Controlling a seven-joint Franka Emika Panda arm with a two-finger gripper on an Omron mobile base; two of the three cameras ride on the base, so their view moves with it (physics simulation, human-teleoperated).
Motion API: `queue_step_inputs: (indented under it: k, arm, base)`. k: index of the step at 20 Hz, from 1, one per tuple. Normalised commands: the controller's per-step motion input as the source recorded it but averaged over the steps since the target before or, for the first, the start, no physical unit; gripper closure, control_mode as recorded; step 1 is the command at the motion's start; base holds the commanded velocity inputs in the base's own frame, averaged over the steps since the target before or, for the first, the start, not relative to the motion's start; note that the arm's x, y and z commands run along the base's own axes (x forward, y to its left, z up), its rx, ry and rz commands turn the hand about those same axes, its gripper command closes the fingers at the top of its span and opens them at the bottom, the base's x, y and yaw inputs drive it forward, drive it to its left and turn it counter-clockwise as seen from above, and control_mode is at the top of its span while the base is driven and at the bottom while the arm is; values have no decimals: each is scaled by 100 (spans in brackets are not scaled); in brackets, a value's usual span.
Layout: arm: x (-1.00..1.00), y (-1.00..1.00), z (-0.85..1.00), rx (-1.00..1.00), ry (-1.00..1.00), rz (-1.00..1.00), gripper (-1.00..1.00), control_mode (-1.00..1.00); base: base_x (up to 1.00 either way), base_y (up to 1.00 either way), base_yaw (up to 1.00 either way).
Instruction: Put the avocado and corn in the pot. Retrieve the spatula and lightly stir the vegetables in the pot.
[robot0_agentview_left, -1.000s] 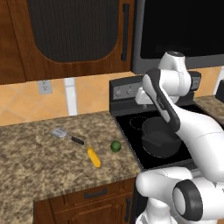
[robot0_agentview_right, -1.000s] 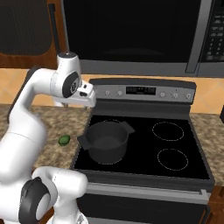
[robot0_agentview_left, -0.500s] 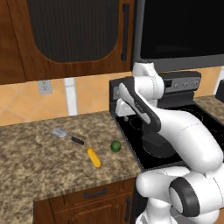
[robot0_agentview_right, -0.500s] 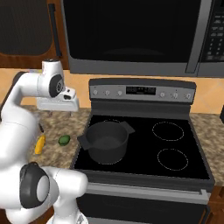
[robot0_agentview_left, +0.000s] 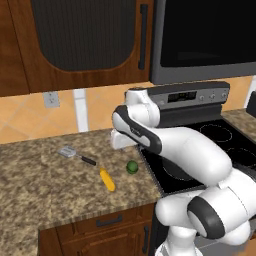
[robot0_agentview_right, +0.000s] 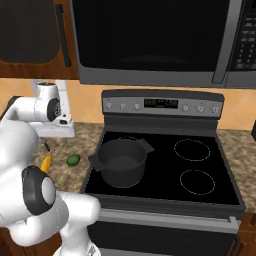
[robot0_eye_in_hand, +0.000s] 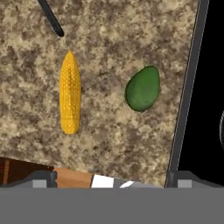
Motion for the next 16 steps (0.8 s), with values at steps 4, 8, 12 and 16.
queue_step_inputs:
  k: [4,8,12,16]
  arm:
    - [30,96,-71,0,8,5,-100,-100]
    - [29,70,-77,0,1,1,-100,-100]
    - [24,36,-68,0,0,0,-100,-100]
    - [19,17,-71,-3,0,0,-100,-100]
  base:
    - [0,0,0]
    - [0,0,0]
    - [0,0,0]
    - [0,0,0]
